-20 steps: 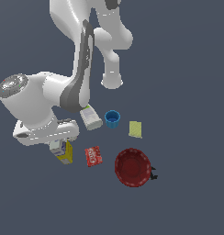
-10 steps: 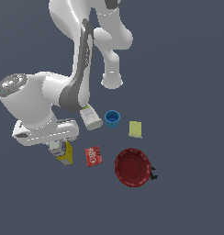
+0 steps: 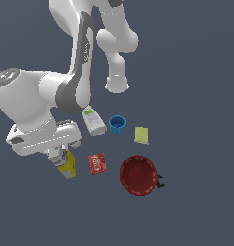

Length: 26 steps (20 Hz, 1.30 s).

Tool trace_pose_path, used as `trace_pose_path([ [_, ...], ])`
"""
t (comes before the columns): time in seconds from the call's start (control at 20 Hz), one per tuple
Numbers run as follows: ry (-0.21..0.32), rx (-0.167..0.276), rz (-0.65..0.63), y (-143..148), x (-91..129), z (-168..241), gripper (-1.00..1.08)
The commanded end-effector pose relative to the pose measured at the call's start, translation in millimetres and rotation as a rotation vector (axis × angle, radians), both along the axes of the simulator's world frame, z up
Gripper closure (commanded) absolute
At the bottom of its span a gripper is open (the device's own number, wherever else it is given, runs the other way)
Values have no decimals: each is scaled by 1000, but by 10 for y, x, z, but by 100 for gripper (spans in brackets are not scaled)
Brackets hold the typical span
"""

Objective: Pick up a designated object from a clutter of objects.

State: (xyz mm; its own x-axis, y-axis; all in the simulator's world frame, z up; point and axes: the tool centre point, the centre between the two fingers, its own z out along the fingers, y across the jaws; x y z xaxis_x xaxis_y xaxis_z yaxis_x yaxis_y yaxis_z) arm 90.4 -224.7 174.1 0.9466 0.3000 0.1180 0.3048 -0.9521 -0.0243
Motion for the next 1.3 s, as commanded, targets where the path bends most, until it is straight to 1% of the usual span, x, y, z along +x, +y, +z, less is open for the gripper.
trace_pose_path([
  [0.0, -38, 18, 25, 11, 62, 86, 108],
  [0.6, -247, 126, 169, 84, 339, 585, 108],
  [1.25, -470, 244, 324, 142, 505, 1175, 108],
])
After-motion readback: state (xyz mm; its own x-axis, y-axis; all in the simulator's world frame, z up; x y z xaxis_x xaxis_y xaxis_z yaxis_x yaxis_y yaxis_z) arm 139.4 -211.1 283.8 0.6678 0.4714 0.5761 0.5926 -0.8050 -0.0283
